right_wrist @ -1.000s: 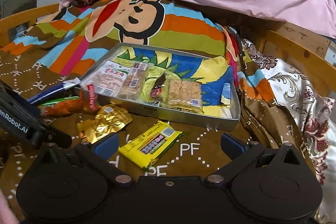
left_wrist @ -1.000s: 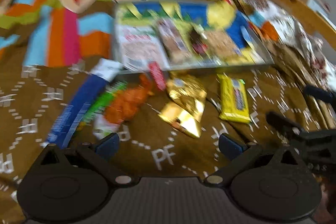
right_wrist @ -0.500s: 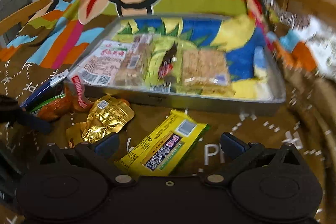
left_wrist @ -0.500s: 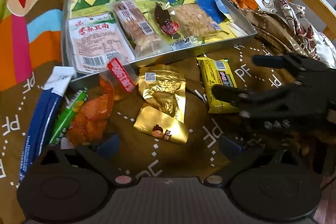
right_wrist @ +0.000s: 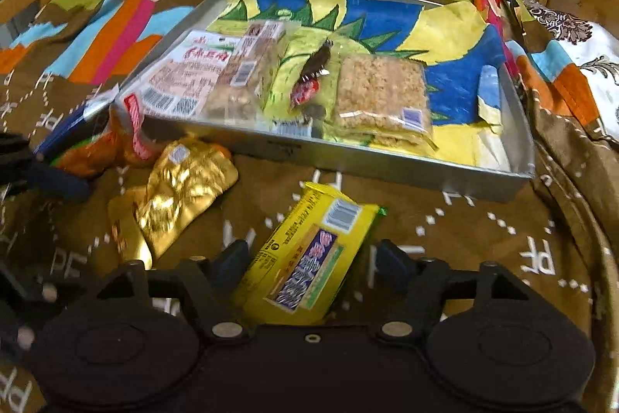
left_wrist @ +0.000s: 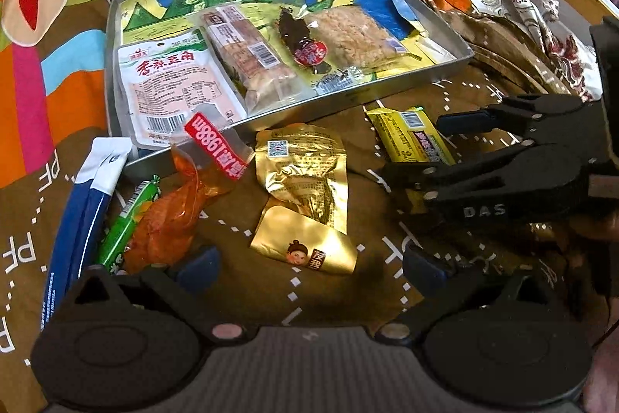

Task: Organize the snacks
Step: 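Lower the right tool onto the yellow wafer bar and close it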

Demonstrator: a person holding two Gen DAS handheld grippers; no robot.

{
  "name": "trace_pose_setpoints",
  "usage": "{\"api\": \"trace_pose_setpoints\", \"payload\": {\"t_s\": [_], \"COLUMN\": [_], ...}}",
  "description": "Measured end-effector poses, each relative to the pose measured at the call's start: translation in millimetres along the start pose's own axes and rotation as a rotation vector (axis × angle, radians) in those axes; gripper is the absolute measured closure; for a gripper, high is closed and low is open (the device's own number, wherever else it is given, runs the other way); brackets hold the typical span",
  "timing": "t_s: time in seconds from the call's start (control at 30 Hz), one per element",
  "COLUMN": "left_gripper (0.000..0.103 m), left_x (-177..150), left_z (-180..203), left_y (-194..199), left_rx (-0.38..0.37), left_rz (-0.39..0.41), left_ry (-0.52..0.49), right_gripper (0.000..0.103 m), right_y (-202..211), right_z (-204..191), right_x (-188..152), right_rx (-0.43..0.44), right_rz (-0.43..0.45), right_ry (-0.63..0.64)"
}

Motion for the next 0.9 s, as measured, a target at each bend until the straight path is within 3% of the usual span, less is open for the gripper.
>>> {"api": "trace_pose_setpoints", "payload": {"t_s": [0.27, 0.5, 0.7, 0.77, 0.9], "left_gripper": [0.001, 0.009, 0.020, 0.022, 0.029], "left_x": [3, 17, 19, 20, 22], "left_z": [2, 10, 11, 9, 5], "left_y": [-2, -10, -22, -25, -28], "left_rx": [-0.016, -0.016, 0.017, 0.017, 0.016], "left_rz": [0.035, 0.136, 0.135, 0.134, 0.140], "left_ry": [0.013, 0.000, -0.035, -0.031, -0.001], "right_gripper": [0.040, 0.034, 0.029, 0.024, 0.024], "right_y": [22, 13, 12, 11, 9], "right_z": [13, 14, 15, 13, 10], "right_x": [-25, -24, -22, -22, -22], "right_rx": [-0.028, -0.036, -0.034, -0.029, -0.056], "right_rz": [-0.047, -0.047, -0.014, -0.007, 0.011], "right_ry": [0.022, 0.003, -0.046, -0.064, -0.061]}}
Point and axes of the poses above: each gripper's, at about its wrist camera, not at the fingertips, and y roughly against the way its jaws point, z to its right, x to its top, the point moved 10 cm from there along -y, roughly the way its jaws point
